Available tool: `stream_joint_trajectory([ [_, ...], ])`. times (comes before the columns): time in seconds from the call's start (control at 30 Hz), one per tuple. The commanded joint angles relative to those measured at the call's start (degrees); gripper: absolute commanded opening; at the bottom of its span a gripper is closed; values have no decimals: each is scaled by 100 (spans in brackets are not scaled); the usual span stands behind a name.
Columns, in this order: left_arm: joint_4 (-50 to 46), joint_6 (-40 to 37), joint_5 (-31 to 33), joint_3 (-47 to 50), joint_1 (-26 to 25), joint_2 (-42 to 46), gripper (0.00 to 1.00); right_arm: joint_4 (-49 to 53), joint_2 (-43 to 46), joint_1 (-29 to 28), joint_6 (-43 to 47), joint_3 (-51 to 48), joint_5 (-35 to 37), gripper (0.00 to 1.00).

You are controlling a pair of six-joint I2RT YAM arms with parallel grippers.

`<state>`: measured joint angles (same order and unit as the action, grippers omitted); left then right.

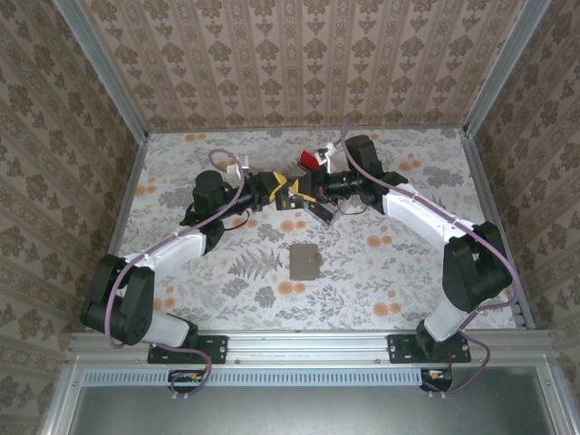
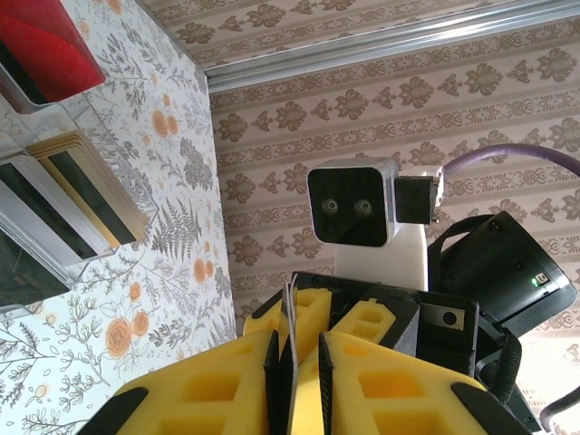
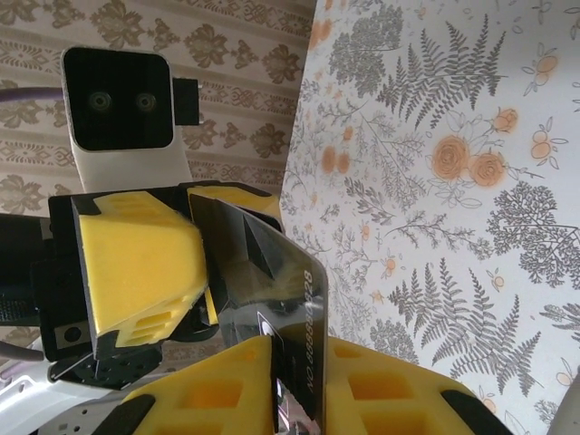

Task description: Put the credit cards into the card holder

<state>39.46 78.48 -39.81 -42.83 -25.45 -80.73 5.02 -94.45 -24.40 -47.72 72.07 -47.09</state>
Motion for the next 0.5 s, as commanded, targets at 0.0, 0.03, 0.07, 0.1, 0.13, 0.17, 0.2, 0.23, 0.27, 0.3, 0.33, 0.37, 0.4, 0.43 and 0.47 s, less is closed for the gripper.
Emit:
stream_joint_trajectory([
  [0.0, 519, 72, -84, -52, -34, 199, 21, 389, 58, 121, 3, -126, 546, 15],
  [0.03, 507, 63, -81, -51, -35, 198, 21, 355, 67, 139, -23, -147, 545, 13],
  [0.07, 470, 52, -81, -55, -31, 198, 21, 334, 83, 152, -47, -165, 544, 13],
  [0.1, 442, 22, -71, -45, -36, 207, 20, 329, 101, 170, -60, -182, 587, 13],
  [0.13, 403, 4, -48, -42, -38, 213, 19, 316, 132, 179, -61, -193, 612, 12],
  [0.17, 351, -16, -29, -29, -31, 215, 18, 328, 154, 192, -53, -203, 646, 12],
  [0.2, 292, -38, 12, -16, -32, 230, 16, 342, 171, 207, -39, -202, 653, 9],
  [0.23, 216, -72, 56, 9, -32, 246, 13, 349, 189, 229, -16, -204, 653, 8],
  [0.27, 94, -110, 142, 41, -38, 279, 10, 382, 221, 249, 14, -196, 680, 8],
  [0.3, -27, -154, 243, 94, -32, 322, 8, 434, 249, 274, 64, -198, 707, 7],
  [0.33, -152, -204, 254, 138, -22, 368, 6, 457, 273, 301, 127, -186, 712, 6],
  [0.37, -359, -266, 497, 190, -12, 437, 6, 509, 315, 326, 208, -178, 736, 5],
  [0.4, -601, -351, 599, 225, 15, 507, 3, 604, 361, 343, 349, -148, 799, 5],
  [0.43, -905, -444, 706, 248, 27, 590, 1, 740, 389, 348, 516, -97, 859, 4],
  [0.47, -1326, -574, 866, 274, 50, 692, 0, 942, 406, 357, 754, -14, 932, 4],
])
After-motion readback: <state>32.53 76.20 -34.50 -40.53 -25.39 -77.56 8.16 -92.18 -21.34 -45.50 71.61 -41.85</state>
